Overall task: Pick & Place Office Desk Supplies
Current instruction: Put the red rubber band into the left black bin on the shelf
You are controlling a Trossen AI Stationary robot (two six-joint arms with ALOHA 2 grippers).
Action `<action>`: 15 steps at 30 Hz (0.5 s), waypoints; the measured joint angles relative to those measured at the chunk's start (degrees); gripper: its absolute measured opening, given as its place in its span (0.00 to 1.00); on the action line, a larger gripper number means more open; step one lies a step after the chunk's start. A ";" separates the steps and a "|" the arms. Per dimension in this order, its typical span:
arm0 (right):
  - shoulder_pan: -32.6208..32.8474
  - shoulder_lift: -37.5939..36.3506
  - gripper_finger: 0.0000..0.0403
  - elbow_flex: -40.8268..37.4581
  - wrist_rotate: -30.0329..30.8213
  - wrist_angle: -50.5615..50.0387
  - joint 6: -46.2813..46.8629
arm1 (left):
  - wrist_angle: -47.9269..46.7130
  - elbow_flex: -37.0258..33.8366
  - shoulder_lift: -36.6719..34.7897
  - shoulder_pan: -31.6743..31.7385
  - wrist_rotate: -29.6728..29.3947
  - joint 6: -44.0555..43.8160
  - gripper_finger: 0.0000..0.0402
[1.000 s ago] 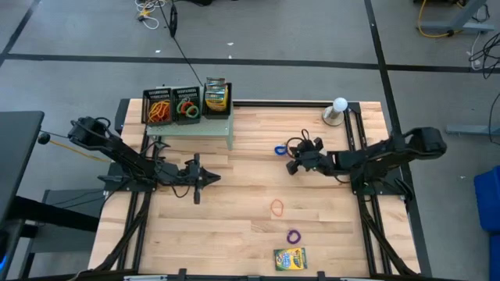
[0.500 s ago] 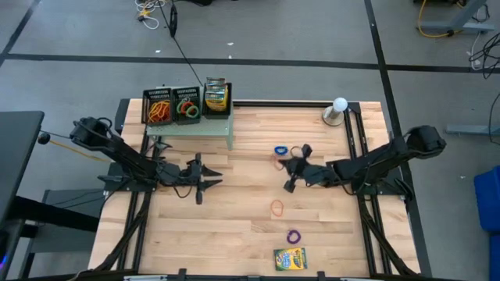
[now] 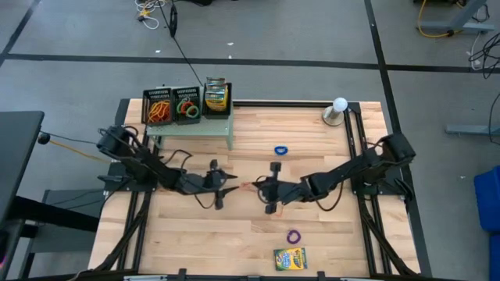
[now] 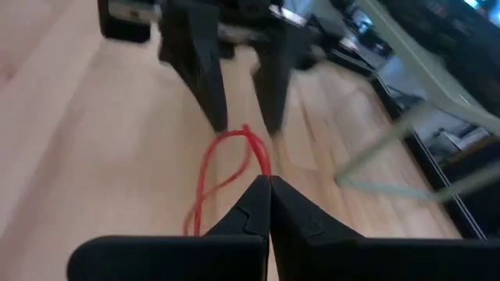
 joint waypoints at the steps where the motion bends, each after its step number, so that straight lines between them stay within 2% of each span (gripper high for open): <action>1: 0.14 1.03 0.01 1.20 -0.29 -0.35 -0.68 | 0.10 0.72 0.83 -0.07 -0.09 0.14 0.48; 9: 1.27 5.17 0.01 6.33 -1.96 -2.31 -4.12 | -0.20 3.58 2.99 -1.98 0.87 2.81 0.52; 15: 1.37 5.16 0.01 6.45 -2.20 -1.99 -4.10 | -0.37 3.55 2.95 -2.31 3.92 3.12 0.45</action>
